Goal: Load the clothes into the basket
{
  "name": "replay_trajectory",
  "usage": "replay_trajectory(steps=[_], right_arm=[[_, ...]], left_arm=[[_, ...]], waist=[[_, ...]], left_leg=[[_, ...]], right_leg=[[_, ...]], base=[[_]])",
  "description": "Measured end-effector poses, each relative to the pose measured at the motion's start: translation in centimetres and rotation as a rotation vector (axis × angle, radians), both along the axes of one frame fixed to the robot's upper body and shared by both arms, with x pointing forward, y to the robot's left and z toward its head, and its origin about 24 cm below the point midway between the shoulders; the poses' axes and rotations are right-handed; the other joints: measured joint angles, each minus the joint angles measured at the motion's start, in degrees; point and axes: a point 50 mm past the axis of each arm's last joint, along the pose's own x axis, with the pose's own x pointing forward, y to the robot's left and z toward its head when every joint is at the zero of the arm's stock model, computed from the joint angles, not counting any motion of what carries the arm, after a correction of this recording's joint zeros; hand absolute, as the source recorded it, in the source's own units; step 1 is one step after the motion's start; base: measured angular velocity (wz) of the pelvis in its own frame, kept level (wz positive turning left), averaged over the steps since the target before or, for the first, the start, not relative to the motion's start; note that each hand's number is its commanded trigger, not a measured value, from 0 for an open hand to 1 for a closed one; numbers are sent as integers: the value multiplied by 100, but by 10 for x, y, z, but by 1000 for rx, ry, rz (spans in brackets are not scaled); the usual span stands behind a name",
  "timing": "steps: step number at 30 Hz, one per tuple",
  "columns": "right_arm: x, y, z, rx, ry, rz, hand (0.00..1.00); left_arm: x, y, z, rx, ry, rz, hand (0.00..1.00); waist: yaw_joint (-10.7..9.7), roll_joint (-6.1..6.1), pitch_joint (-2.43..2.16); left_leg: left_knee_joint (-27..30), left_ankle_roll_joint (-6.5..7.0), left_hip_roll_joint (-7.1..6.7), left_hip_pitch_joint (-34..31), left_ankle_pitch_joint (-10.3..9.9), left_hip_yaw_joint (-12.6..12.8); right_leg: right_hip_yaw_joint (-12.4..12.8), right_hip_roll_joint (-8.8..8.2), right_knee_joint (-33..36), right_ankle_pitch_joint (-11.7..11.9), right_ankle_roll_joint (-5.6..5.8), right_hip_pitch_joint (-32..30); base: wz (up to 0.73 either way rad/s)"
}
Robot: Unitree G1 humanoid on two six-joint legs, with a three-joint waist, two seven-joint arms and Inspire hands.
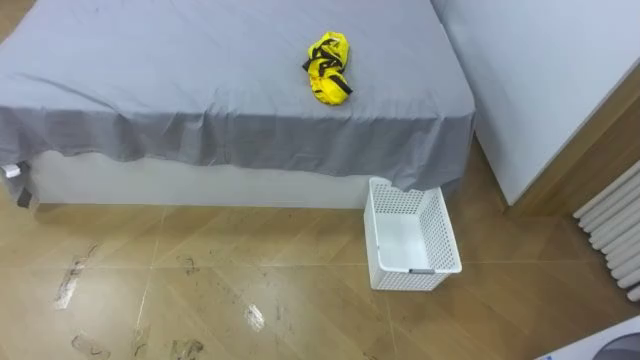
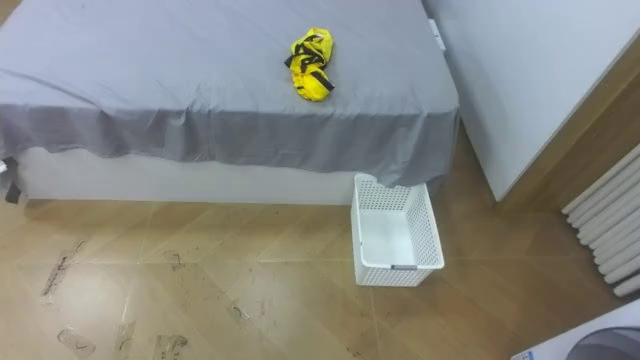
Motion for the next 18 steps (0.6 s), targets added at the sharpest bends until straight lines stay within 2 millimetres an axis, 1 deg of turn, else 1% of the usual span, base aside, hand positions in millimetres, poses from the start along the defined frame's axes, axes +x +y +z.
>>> replay_trajectory(steps=[4, 7, 12, 18], right_arm=[[1, 0, 0, 7, 1, -24, 0], [-2, 0, 0, 21, 5, -79, 0], [-4, 0, 0, 31, 3, -120, 0], [-8, 0, 0, 31, 2, -118, 0]], left_arm=[[-1, 0, 0, 0, 2, 8, 0], [-1, 0, 0, 0, 3, 6, 0], [-2, 0, 0, -4, 3, 14, 0], [-2, 0, 0, -5, 3, 19, 0]], waist=[[1, 16, -10], [-2, 43, -23], [-8, 80, -17], [10, 77, -20]], left_leg=[[1, 0, 0, 0, 0, 0], [1, 0, 0, -3, 0, 1], [1, 0, 2, -17, 0, -6], [16, 0, 3, -13, 0, -10]], right_leg=[[-2, -4, 1, 0, 0, -1], [-30, -11, 2, 0, 0, 5], [-55, -12, 1, -2, 1, -1], [-66, -11, 24, -12, 0, 2]], base=[[0], [0], [0], [0]])
